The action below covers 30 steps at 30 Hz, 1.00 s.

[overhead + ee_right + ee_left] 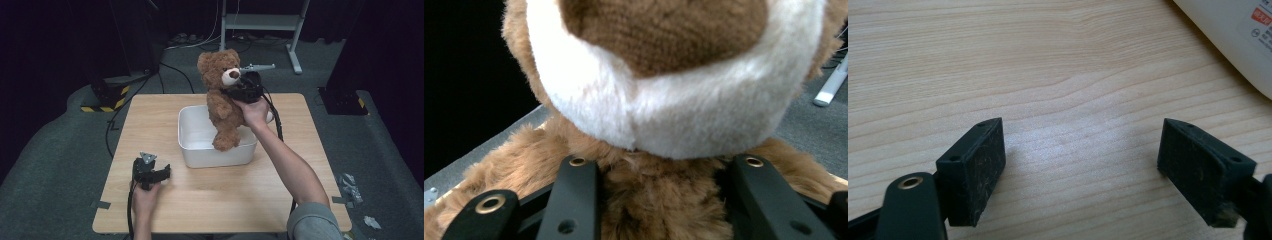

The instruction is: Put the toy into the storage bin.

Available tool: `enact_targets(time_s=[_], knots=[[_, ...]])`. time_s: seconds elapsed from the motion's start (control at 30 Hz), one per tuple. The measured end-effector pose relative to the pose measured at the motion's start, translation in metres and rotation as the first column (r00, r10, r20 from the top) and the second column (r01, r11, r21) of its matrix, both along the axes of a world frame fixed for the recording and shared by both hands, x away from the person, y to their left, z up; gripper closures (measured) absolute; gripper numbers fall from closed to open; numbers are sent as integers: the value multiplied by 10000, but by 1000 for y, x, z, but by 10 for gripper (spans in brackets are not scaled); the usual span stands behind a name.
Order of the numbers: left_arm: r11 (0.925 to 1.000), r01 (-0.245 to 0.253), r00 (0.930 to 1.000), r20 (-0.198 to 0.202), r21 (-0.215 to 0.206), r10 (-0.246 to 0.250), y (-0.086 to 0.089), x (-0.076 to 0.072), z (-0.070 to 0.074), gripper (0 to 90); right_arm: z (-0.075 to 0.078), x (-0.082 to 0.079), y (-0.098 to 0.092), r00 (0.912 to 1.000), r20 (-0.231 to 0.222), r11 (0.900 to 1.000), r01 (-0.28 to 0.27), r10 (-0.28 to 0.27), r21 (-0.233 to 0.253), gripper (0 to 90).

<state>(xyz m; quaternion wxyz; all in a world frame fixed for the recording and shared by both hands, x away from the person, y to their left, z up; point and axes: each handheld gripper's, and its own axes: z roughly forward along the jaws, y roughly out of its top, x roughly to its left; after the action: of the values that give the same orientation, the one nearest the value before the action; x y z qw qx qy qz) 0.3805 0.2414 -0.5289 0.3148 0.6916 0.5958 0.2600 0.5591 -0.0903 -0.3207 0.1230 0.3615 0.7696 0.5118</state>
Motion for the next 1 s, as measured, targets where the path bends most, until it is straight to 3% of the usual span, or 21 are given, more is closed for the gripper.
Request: enact_targets(time_s=[1.0], knots=[[10000, 2, 10000, 1, -7, -2, 0, 0, 0, 192, -13, 2, 13, 9987, -464, 9978, -250, 222, -609, 611]])
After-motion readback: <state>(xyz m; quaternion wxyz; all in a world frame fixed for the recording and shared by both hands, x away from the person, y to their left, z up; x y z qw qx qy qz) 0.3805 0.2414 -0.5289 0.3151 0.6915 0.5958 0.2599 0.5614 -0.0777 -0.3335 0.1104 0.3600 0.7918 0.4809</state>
